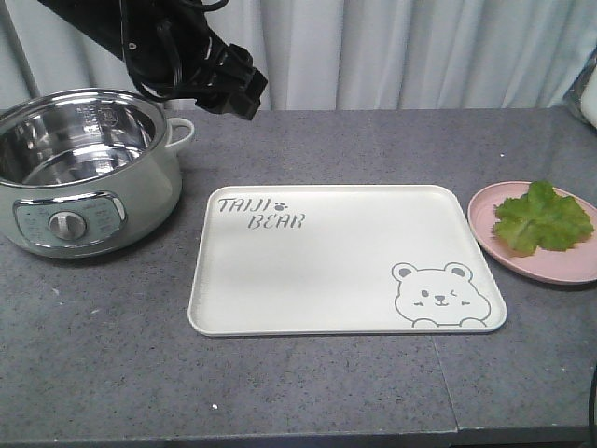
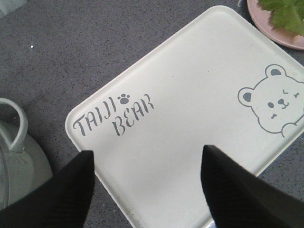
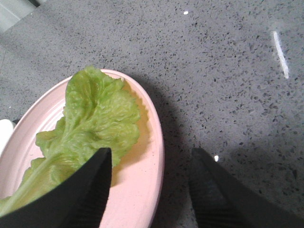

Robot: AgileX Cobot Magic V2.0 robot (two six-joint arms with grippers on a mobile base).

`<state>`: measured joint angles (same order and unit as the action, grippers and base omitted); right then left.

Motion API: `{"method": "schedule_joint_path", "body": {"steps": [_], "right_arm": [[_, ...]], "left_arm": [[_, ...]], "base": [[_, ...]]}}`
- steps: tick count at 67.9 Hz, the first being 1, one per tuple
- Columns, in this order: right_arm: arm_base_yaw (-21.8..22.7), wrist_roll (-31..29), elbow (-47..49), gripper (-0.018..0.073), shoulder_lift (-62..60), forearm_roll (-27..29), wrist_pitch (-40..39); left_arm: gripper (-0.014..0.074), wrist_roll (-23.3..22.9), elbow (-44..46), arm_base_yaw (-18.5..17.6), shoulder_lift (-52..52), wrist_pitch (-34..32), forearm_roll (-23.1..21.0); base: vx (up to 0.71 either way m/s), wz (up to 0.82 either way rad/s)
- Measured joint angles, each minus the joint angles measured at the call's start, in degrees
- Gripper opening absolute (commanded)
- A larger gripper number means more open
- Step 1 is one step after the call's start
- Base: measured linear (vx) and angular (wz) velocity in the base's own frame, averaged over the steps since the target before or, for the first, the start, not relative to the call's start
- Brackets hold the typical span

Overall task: Transfer vegetables to tray and serve
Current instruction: 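Lower the lettuce onto the pink plate and open the right gripper, then grip the pink plate rim with the right gripper and lift it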

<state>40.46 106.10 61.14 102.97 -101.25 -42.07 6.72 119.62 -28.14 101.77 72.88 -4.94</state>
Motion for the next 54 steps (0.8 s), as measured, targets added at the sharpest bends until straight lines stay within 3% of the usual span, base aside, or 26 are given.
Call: {"method": "schedule_joint_path", "body": {"steps": [24,54], "right_arm": [[-1.57,-0.11,0.0,0.0361,1.69,0.0,-0.4],[-6.67,0.0,0.0,0.0347,3.12,0.0,6.76]], "left_arm": [[0.0461,0.0,0.0,0.0,0.97,0.0,0.0],[0.0461,0.0,0.0,0.0,1.42,0.0,0.0]], "base": [[0.0,0.0],[0.0,0.0]]}}
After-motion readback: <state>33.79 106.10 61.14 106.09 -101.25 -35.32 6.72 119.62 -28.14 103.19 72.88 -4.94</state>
